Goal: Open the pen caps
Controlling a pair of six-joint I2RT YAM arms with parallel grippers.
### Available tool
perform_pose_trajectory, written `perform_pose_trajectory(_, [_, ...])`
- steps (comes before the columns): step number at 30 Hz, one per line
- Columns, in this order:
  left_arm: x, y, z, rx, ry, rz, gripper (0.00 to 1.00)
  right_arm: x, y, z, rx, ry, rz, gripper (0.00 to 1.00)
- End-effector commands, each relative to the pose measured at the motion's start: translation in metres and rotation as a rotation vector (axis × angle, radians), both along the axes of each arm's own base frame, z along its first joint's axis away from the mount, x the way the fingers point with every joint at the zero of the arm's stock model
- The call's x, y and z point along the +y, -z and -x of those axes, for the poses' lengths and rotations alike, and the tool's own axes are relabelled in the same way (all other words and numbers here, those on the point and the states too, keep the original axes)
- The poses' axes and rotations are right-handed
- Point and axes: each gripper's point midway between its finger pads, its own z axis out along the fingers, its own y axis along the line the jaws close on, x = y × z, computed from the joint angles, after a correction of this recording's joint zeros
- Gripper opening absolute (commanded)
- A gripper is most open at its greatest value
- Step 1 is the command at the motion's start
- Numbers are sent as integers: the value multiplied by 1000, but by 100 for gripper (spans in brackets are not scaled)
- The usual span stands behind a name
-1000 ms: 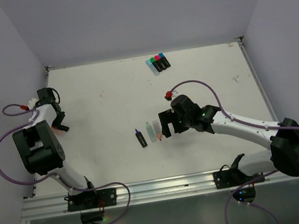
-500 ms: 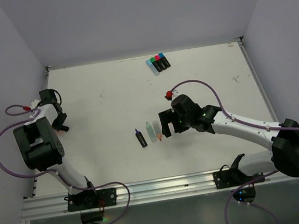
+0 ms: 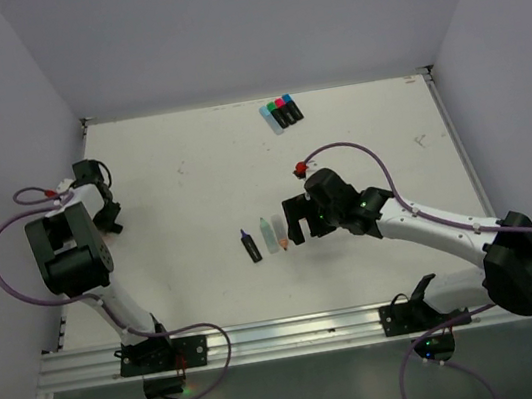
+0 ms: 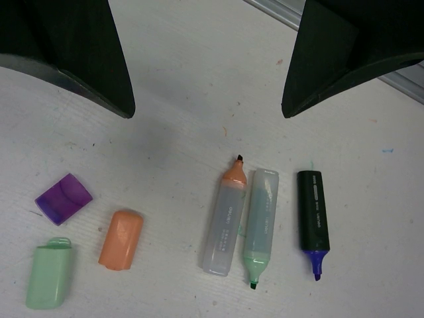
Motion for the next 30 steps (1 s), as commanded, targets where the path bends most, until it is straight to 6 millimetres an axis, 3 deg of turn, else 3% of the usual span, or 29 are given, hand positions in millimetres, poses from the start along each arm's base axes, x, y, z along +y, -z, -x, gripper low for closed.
perform_pose_trajectory(1, [6, 6, -7, 0, 5, -7, 35, 4, -14, -4, -44, -8, -29, 96])
perform_pose_trajectory(2, [4, 8, -8, 2, 17, 3, 33, 4, -14, -4, -46, -5, -27, 96])
perform_pose_trajectory(5, [-1, 13, -10, -6, 44, 29, 12, 2, -13, -6, -52, 3, -18, 96])
perform_pose_trajectory(6, [-1, 13, -13, -19, 50, 31, 0, 2, -14, -7, -53, 5, -17, 96])
perform_pose_trajectory(9, [-10, 9, -21, -55, 103, 53, 0, -2, -12, -9, -59, 18, 6, 96])
perform_pose_trajectory(12, [-30, -11, -34, -105, 204, 56, 0, -9, -16, -14, -79, 45, 43, 99])
perform_pose_trajectory(14, [-44, -41, -45, -162, 274, 20, 0, -17, -23, -21, -123, 88, 65, 99])
perform_pose_trajectory(16, [-79, -74, -57, -246, 378, 14, 0, -22, -28, -27, -173, 114, 56, 99])
perform_pose_trajectory(17, [-92, -82, -57, -269, 427, 20, 0, -24, -36, -30, -202, 141, 32, 99])
perform_pose_trajectory(18, [-125, -94, -65, -334, 525, 62, 0, -20, -38, -29, -203, 120, 8, 99])
perform_pose_trajectory(20, [-156, -117, -58, -419, 644, 88, 0, -14, -46, -30, -184, 95, -32, 99])
perform_pose_trajectory(21, [-172, -129, -60, -481, 712, 107, 0, -9, -41, -31, -139, 75, -38, 99])
perform_pose_trajectory(22, [-202, -146, -53, -529, 808, 123, 0, 7, -50, -24, -81, 1, -106, 98])
perform_pose_trajectory(23, [-214, -143, -44, -529, 862, 134, 0, 9, -52, -27, -53, -7, -135, 93])
perform_pose_trajectory(24, [-240, -150, -37, -570, 954, 173, 0, 16, -52, -27, -27, -31, -163, 91])
perform_pose_trajectory(27, [-273, -158, -7, -640, 1098, 238, 0, 29, -72, -36, -40, -56, -246, 88])
perform_pose_trajectory(29, [-292, -152, 21, -668, 1164, 289, 0, 37, -87, -42, -46, -80, -320, 88])
perform_pose_trajectory(30, [-309, -160, 29, -730, 1233, 325, 0, 41, -91, -44, -39, -85, -353, 87])
